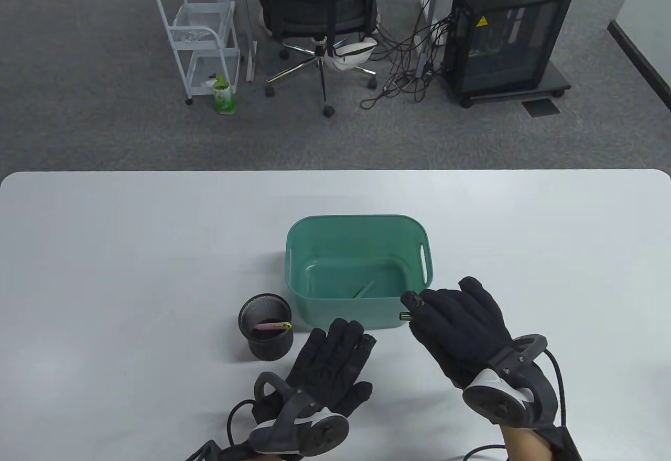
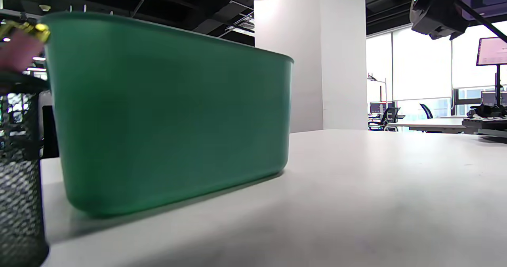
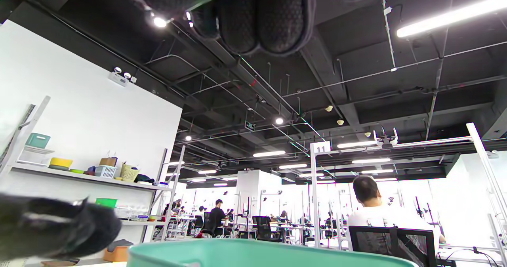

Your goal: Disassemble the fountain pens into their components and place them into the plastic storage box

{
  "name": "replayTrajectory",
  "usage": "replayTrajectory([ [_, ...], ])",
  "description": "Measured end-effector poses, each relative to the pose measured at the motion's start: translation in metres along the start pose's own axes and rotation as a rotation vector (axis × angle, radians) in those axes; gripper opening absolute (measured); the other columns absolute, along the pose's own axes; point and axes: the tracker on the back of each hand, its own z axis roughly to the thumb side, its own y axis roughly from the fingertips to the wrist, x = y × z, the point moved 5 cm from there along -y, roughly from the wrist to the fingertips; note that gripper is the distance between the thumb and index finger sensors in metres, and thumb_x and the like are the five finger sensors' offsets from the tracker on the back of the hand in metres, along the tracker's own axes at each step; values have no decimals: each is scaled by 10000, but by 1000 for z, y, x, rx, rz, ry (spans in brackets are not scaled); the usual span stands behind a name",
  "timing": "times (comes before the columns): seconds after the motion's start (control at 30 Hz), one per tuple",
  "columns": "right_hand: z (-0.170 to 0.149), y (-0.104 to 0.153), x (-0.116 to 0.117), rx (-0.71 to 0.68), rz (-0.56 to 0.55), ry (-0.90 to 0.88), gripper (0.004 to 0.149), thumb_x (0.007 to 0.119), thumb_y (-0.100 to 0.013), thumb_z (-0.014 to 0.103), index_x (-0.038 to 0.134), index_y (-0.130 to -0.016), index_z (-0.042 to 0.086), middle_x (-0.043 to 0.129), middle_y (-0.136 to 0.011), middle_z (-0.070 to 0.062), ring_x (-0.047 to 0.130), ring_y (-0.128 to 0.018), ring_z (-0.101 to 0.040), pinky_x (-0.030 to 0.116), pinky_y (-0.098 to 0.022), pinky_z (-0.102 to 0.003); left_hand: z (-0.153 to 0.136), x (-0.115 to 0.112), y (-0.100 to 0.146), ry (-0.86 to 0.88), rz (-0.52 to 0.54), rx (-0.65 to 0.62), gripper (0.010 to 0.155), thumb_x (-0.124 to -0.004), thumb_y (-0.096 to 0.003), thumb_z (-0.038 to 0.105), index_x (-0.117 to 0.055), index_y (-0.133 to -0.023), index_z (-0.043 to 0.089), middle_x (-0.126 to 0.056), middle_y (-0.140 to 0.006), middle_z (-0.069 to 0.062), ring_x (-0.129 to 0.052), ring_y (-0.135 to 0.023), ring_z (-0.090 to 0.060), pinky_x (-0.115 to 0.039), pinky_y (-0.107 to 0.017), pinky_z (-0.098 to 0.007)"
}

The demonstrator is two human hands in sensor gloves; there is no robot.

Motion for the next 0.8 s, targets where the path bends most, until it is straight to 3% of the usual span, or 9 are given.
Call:
replayTrajectory([
  [0.47,-3,0,19,13,62,18,453,686,-585,461,779,-1005,320,817,-944,66,837,-841,-145,543,-807,-526,-9,-24,14,-24,-57,28,706,-381,-707,480,-309,-1289,86,-336,-1350,-184,-300,-1220,-432,-241,-873,-567],
  [0.8,-10,0,39,36,128,29,454,683,-588,451,774,-1013,317,819,-946,64,839,-844,-145,543,-806,-526,-12,-26,14,-11,-67,28,706,-376,-705,483,-307,-1287,89,-323,-1351,-181,-286,-1222,-427,-231,-873,-565],
])
